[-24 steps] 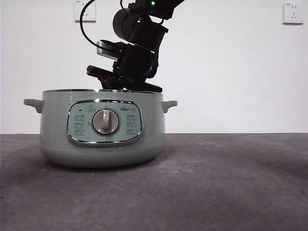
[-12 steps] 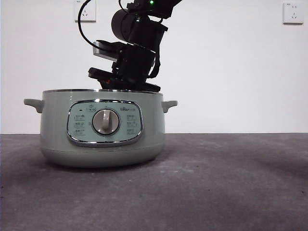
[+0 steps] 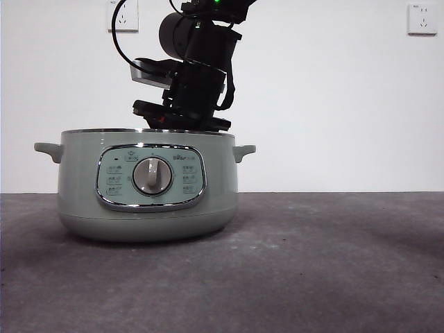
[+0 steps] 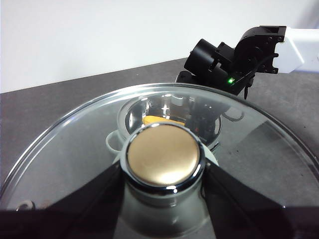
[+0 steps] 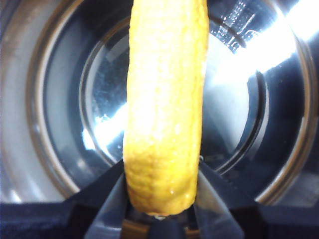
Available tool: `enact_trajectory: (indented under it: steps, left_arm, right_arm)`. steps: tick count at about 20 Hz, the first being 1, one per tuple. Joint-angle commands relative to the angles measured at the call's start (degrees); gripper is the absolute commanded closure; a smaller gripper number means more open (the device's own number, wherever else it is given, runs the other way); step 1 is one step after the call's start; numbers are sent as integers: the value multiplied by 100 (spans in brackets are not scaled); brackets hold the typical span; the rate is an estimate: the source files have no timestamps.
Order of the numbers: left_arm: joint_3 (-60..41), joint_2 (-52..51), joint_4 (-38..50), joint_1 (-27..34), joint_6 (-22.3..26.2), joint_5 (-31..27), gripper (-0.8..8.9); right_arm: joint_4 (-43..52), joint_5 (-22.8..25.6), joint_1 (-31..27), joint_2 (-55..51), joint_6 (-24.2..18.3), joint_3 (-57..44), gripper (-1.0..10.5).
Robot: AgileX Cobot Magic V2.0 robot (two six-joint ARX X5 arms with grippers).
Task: Pick up the corn,open the lid,put the corn in the pot,close the lid
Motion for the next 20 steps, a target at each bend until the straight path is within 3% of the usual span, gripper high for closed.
enact_trajectory:
  steps: [1,11,15,20]
  left_arm:
    - [33,-55,302,13,13,31,822]
    - [33,-52,275,13,33,68,822]
    - [33,-39,284,13,101,68,822]
    - [33,92,328,13,146,68,822]
  right_arm:
    - [109,13,2,140,15,-48,772]
    - [118,-7,0,140,11,-48,747]
    - [190,-7,0,140,11,-48,529]
    - [20,9,0,131,42,306,532]
